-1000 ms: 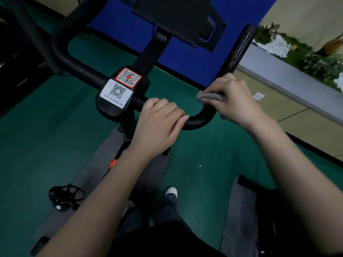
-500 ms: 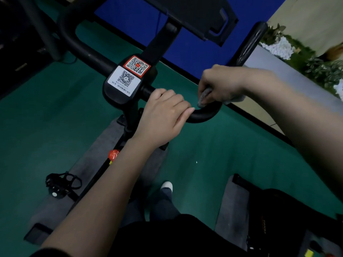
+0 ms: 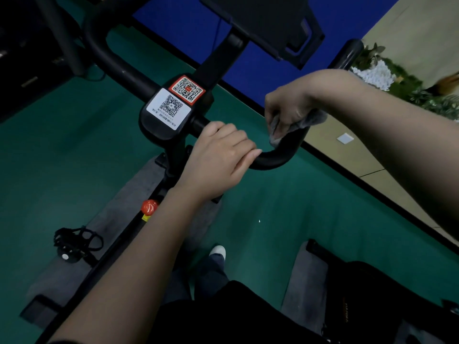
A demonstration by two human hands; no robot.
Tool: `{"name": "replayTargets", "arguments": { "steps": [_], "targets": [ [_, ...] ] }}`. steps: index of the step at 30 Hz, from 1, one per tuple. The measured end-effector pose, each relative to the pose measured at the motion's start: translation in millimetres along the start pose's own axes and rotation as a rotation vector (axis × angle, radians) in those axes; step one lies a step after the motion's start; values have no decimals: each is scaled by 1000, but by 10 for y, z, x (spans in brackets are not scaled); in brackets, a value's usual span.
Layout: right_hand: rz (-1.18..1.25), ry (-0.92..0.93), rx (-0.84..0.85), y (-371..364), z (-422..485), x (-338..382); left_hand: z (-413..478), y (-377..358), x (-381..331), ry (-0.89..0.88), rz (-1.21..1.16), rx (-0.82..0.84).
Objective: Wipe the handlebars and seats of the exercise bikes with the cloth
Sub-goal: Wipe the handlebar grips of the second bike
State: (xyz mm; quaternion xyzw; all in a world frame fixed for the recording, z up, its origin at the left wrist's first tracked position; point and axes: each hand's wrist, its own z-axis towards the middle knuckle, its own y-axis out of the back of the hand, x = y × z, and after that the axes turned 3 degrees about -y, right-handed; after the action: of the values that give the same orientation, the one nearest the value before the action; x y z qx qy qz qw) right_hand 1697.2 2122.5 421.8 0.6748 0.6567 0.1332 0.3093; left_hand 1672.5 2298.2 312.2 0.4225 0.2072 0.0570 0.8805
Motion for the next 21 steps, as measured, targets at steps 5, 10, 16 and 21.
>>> {"name": "replayTargets", "arguments": {
  "steps": [5,10,16,21],
  "targets": [
    [-93,-56,-91,36,-13,-54,-3,-13,-10,6,3,-5],
    [-11,8,-43,-2,-48,-26,1,-16,-8,12,5,-13],
    [225,44,-683,-530,-161,-281,10,-22,-37,31,10,-14],
    [844,-54,-1418,-1363,-167,39,63,-51,-159,136,72,-4]
  ]
}}
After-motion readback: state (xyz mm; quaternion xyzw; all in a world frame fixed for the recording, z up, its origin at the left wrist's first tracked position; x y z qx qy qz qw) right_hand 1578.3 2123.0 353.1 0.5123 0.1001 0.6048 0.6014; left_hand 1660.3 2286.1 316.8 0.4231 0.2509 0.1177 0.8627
